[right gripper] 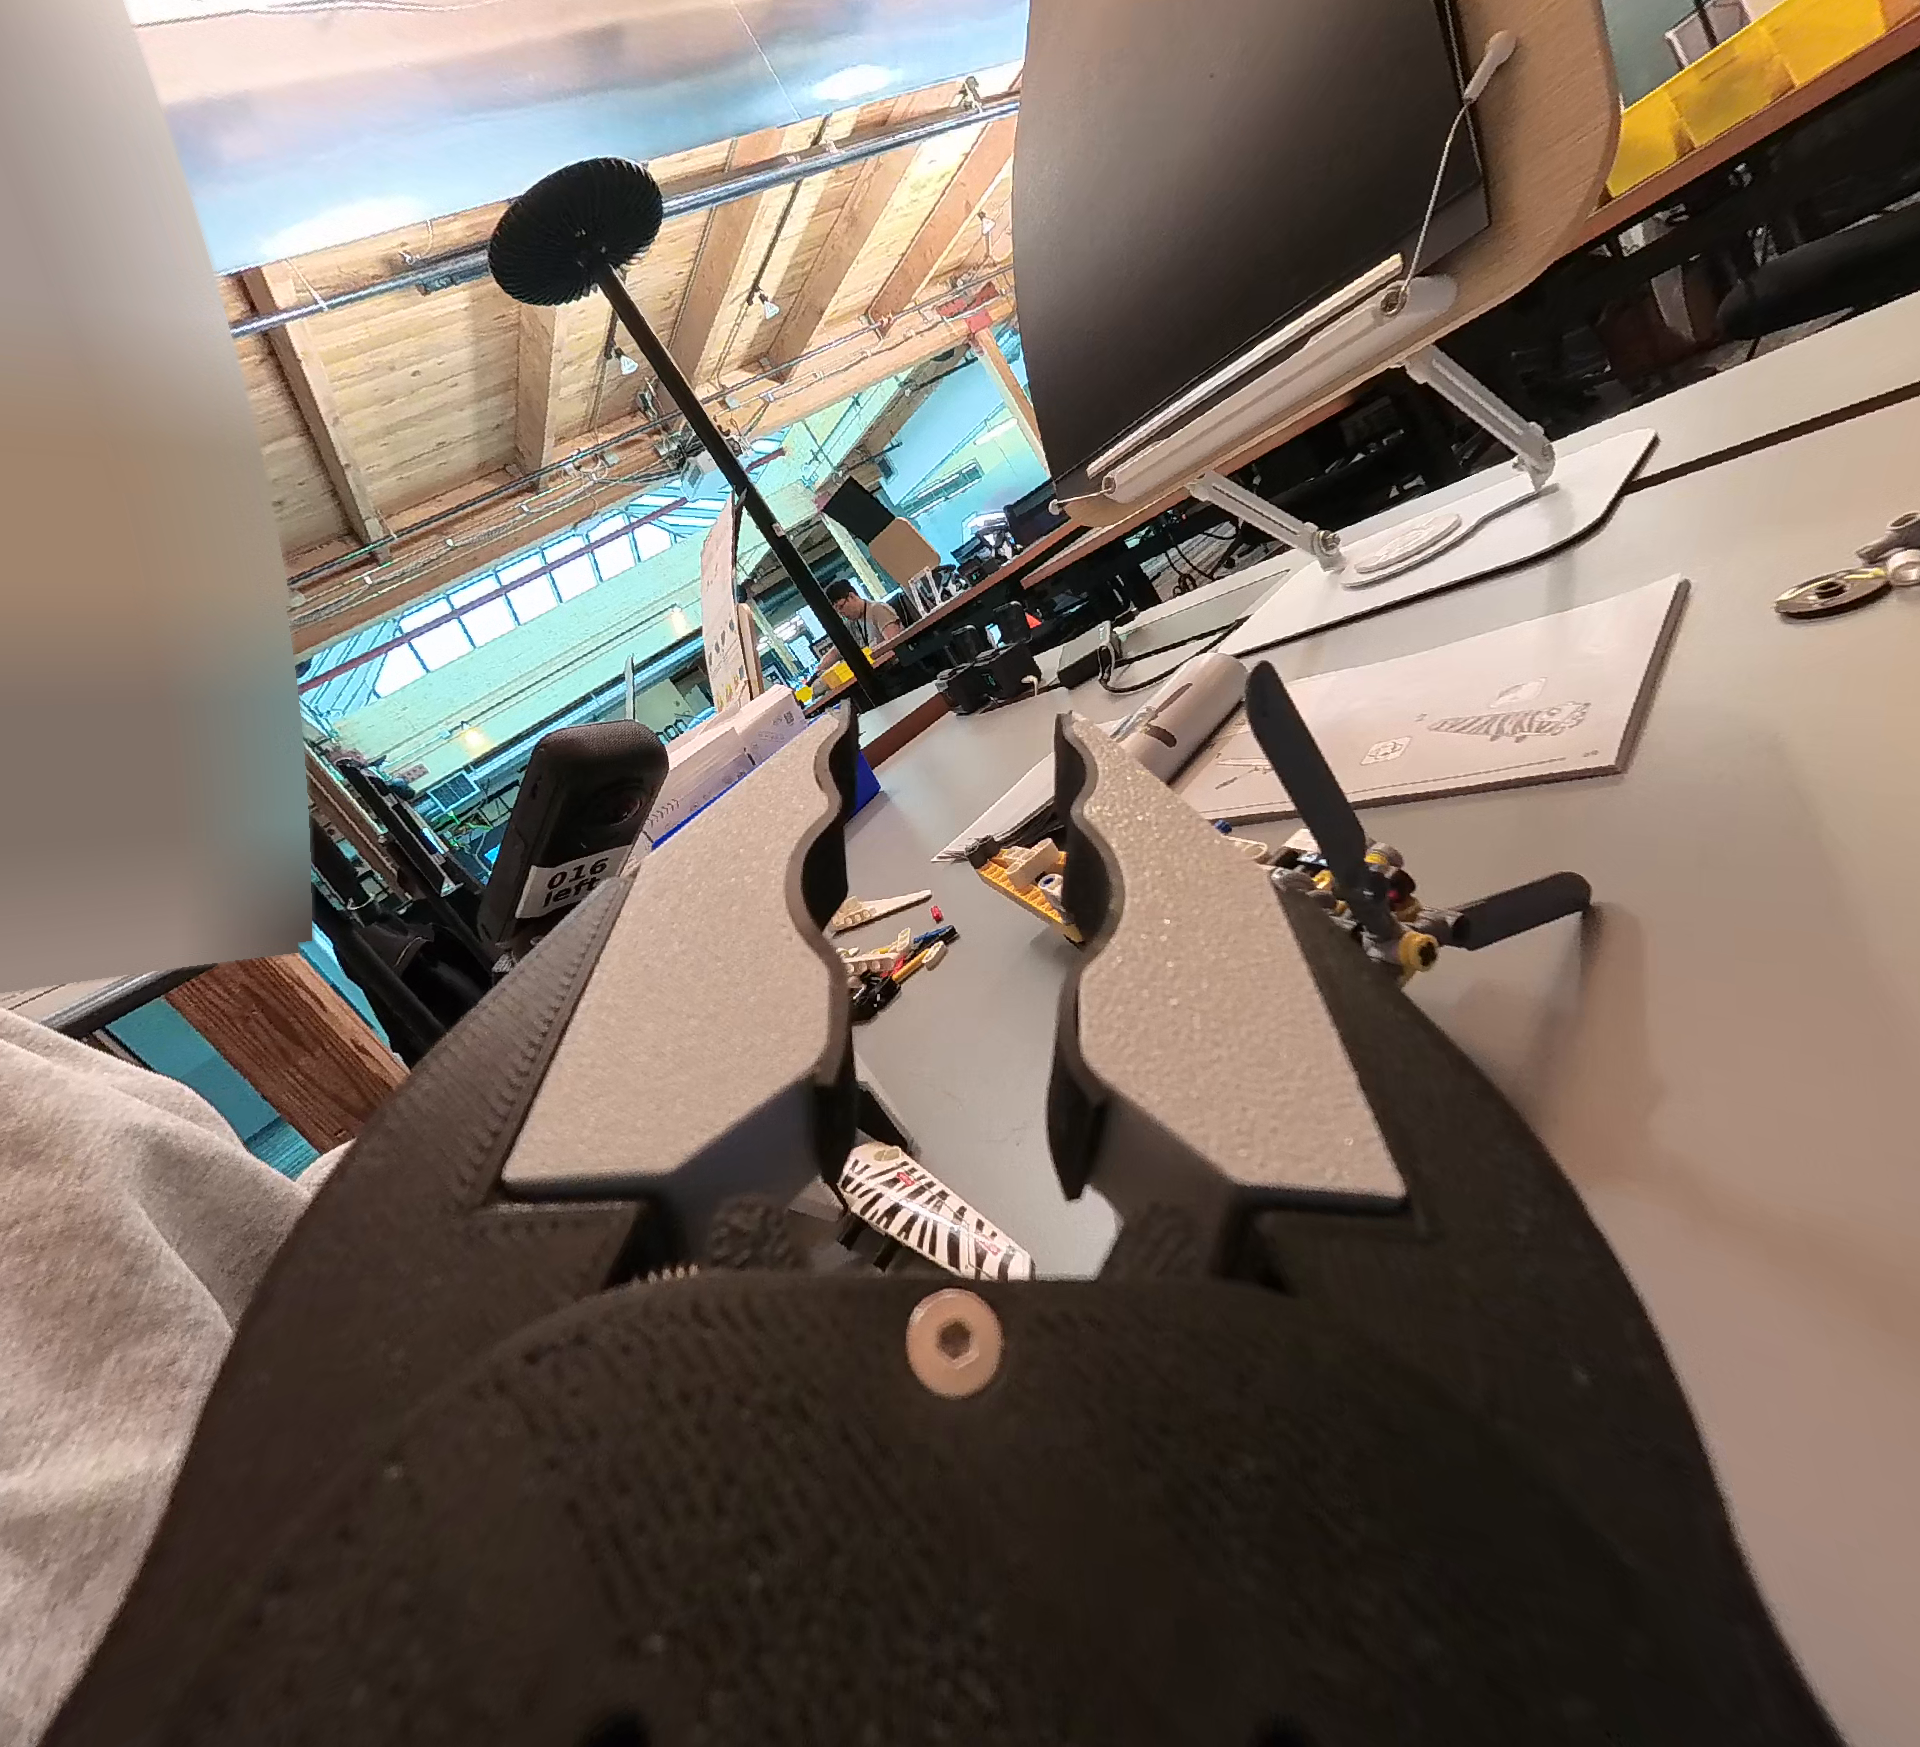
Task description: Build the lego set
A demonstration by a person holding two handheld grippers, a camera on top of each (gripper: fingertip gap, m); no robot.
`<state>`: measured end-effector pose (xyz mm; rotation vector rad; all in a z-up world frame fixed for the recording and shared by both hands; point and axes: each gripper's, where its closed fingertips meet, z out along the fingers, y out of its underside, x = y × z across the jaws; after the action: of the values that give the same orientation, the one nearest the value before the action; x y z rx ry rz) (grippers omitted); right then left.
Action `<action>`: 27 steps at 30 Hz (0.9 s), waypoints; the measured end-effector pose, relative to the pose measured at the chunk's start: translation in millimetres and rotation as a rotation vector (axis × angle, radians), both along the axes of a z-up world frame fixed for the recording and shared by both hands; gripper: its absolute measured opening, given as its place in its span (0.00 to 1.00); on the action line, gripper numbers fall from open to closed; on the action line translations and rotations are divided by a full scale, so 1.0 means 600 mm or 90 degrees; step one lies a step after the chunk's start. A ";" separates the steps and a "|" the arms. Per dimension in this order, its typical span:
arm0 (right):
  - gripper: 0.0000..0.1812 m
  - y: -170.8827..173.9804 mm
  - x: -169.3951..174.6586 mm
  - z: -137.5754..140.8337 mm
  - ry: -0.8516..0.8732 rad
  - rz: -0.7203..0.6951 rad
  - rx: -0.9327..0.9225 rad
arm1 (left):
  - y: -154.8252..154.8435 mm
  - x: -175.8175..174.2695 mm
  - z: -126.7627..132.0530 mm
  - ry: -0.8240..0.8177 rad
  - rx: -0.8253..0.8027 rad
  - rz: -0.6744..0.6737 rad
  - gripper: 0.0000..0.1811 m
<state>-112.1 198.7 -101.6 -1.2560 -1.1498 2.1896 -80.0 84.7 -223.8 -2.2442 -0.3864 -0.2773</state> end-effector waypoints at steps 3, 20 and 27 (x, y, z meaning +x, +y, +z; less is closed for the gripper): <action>0.20 0.000 0.000 0.000 0.000 0.000 0.000 | 0.000 0.000 0.000 -0.001 0.000 -0.001 0.15; 0.20 0.000 0.000 0.000 0.000 0.000 -0.001 | -0.002 -0.018 0.012 -0.060 0.044 0.043 0.15; 0.20 0.000 0.000 0.000 0.000 0.001 -0.001 | -0.001 -0.016 0.026 -0.112 0.086 0.044 0.15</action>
<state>-112.0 199.0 -101.8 -1.2563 -1.1486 2.1925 -89.8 84.0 -208.4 -2.0769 -0.5209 -0.4526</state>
